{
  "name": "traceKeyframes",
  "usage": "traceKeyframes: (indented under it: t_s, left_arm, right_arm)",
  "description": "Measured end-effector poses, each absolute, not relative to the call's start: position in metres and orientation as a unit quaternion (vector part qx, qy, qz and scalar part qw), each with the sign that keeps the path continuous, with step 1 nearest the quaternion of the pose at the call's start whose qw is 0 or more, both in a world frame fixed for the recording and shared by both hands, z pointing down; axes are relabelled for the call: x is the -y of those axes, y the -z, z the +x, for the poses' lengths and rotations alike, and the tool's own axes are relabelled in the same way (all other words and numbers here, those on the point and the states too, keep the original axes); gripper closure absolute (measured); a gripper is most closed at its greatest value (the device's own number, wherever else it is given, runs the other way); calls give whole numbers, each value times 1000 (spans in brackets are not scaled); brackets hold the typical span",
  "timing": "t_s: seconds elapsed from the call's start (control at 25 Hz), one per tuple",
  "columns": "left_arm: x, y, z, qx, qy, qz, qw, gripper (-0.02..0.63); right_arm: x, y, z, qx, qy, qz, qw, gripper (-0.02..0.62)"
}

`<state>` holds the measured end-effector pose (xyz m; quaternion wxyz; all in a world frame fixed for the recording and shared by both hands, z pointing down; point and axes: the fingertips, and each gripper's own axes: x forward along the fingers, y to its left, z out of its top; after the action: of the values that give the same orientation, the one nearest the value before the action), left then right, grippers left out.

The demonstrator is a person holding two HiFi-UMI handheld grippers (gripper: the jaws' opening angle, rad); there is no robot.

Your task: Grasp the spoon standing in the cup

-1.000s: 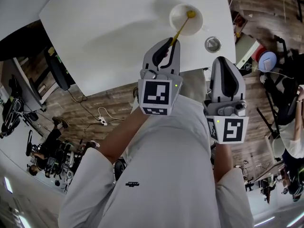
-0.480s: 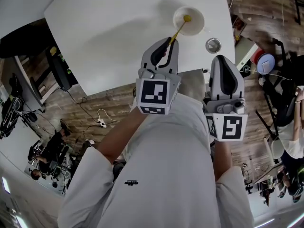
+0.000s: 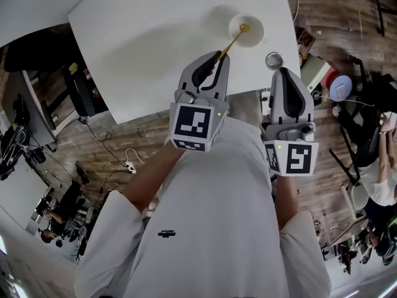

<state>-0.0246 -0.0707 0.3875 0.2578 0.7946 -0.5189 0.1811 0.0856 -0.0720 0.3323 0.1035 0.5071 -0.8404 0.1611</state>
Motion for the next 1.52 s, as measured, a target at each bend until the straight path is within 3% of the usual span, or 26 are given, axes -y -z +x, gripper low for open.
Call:
traceKeyframes:
  t_s: [0.72,1.52]
  left_arm:
    - [58,-276,-62,527,-136,816,196,572]
    - [45,-242,-141,623,-93,757,171,572]
  right_arm:
    - [77,-271,83,851,-99,507,95,592]
    - [88,-255,50,870,-81,477,96,592]
